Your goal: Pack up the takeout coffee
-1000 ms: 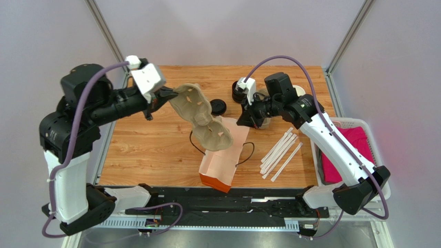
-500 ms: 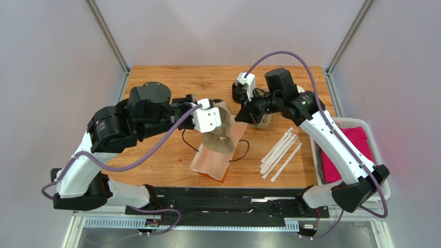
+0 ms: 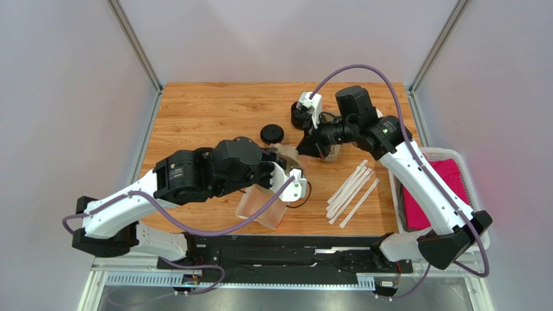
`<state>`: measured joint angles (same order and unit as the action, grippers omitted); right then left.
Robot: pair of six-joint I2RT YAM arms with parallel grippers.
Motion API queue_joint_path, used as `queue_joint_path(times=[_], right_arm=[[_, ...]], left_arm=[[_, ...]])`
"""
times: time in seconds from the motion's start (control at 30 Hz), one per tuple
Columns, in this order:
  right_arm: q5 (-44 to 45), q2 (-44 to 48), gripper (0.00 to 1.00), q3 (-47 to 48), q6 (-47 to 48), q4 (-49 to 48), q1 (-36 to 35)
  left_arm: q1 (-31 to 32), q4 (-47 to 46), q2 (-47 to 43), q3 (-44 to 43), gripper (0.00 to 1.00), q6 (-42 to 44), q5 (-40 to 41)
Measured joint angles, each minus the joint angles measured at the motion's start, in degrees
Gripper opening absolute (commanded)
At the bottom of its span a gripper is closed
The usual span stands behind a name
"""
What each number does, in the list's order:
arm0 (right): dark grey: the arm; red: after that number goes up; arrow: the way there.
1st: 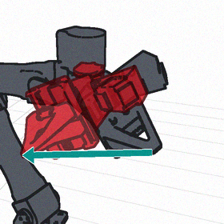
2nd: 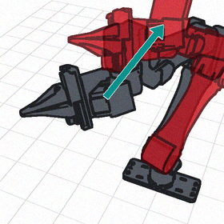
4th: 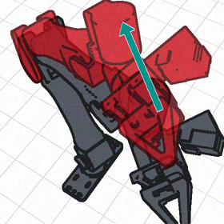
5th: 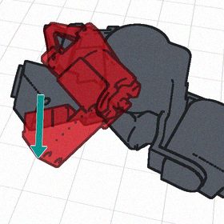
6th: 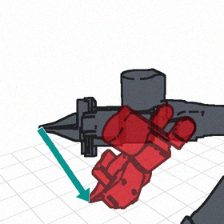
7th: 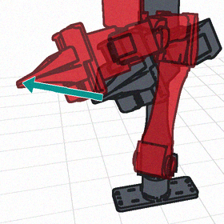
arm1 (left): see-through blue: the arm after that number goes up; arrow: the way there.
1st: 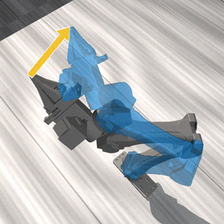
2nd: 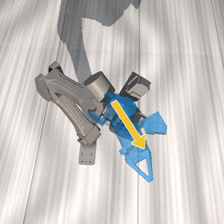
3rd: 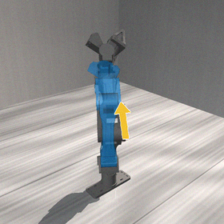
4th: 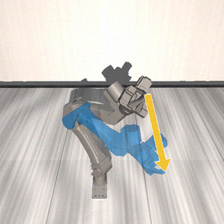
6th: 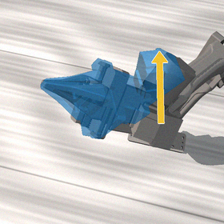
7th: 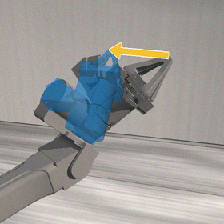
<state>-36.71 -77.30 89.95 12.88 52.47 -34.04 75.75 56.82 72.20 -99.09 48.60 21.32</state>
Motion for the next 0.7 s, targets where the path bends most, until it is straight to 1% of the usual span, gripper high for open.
queue_joint_path(times=[0.23,0.5,0.7], right_arm=[[-2.34,1.42,0.0,0.0,1.38,0.7,-0.44],[-5.73,1.51,0.0,0.0,3.76,1.64,-2.19],[-9.29,1.51,0.0,0.0,4.13,1.66,-2.23]], left_arm=[[0.33,-1.33,-0.31,6.08,0.0,-0.61,0.26],[0.35,-3.3,-1.16,13.46,0.0,-4.7,-0.17],[0.37,-7.04,-2.56,16.41,0.0,-5.57,0.33]])
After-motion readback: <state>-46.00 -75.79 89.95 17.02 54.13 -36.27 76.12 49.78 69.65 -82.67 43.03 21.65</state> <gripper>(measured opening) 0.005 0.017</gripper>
